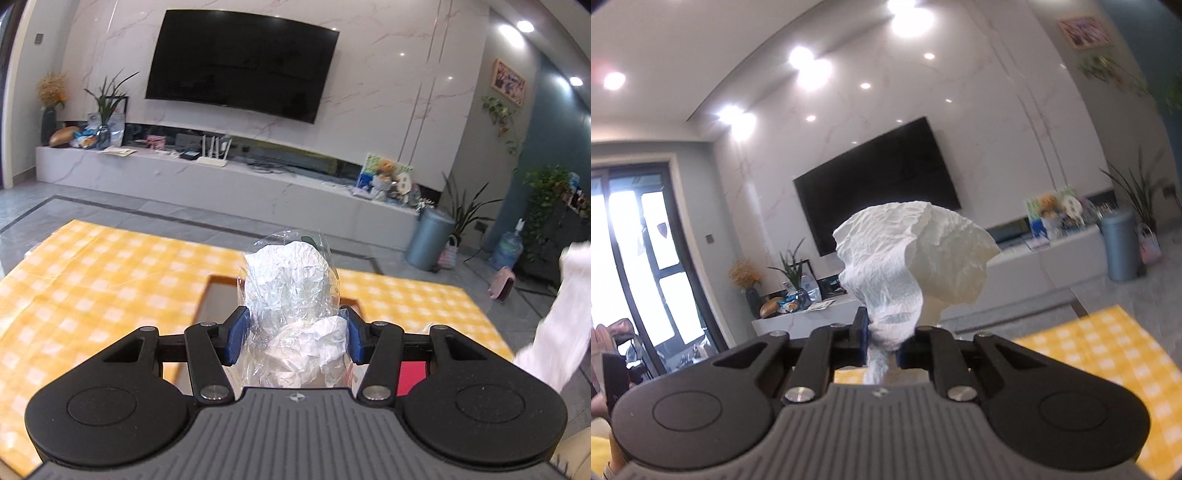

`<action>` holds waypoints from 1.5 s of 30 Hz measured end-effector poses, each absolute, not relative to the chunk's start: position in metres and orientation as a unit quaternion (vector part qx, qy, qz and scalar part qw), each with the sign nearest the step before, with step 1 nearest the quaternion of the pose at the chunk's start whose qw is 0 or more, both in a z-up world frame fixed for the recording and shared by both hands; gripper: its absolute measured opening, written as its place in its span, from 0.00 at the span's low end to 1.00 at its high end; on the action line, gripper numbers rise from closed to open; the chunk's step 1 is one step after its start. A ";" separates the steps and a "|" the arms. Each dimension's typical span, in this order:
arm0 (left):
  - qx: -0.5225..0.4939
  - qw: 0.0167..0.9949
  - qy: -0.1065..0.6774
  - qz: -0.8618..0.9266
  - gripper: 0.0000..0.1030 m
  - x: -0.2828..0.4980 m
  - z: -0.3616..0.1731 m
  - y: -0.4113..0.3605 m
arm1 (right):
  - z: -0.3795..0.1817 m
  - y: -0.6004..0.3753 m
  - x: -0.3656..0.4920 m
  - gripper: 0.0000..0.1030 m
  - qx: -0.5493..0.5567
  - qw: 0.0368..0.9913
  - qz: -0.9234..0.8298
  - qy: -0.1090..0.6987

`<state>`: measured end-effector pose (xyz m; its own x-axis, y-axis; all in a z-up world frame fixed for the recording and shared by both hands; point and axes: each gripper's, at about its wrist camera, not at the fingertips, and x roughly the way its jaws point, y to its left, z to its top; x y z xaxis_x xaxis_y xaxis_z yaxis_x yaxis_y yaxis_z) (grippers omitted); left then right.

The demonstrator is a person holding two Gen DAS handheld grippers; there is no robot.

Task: Organize soft objects
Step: 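Carry the white cloth and plastic bundle toward the white box, then lower the white cloth into the box and open the right tool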

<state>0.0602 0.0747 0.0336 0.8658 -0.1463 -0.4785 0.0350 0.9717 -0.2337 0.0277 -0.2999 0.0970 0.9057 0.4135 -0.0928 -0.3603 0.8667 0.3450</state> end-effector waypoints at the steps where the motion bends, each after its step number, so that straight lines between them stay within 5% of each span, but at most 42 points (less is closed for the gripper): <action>1: -0.112 0.959 0.255 -0.047 0.58 0.058 0.033 0.081 | 0.105 -0.291 0.030 0.11 0.152 0.963 0.206 0.078; 10: -0.149 0.958 0.242 -0.039 0.58 0.051 0.029 0.124 | 0.177 -0.193 0.046 0.11 0.078 0.954 0.286 0.042; 16: -0.169 0.953 0.250 0.007 0.58 0.054 0.025 0.150 | 0.176 -0.115 0.079 0.11 0.011 0.947 0.314 0.067; 38: -0.215 0.934 0.280 0.060 0.58 0.059 0.016 0.194 | -0.001 0.023 0.159 0.11 -0.090 0.886 0.349 0.291; 45: -0.221 0.930 0.287 0.058 0.58 0.057 0.017 0.197 | -0.065 0.021 0.174 0.13 -0.141 0.831 0.325 0.430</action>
<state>0.0573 0.1967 0.0166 0.8292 -0.0197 -0.5586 -0.2339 0.8955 -0.3787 0.1735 0.0212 -0.0647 0.4191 0.4198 -0.8050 -0.6614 0.7486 0.0460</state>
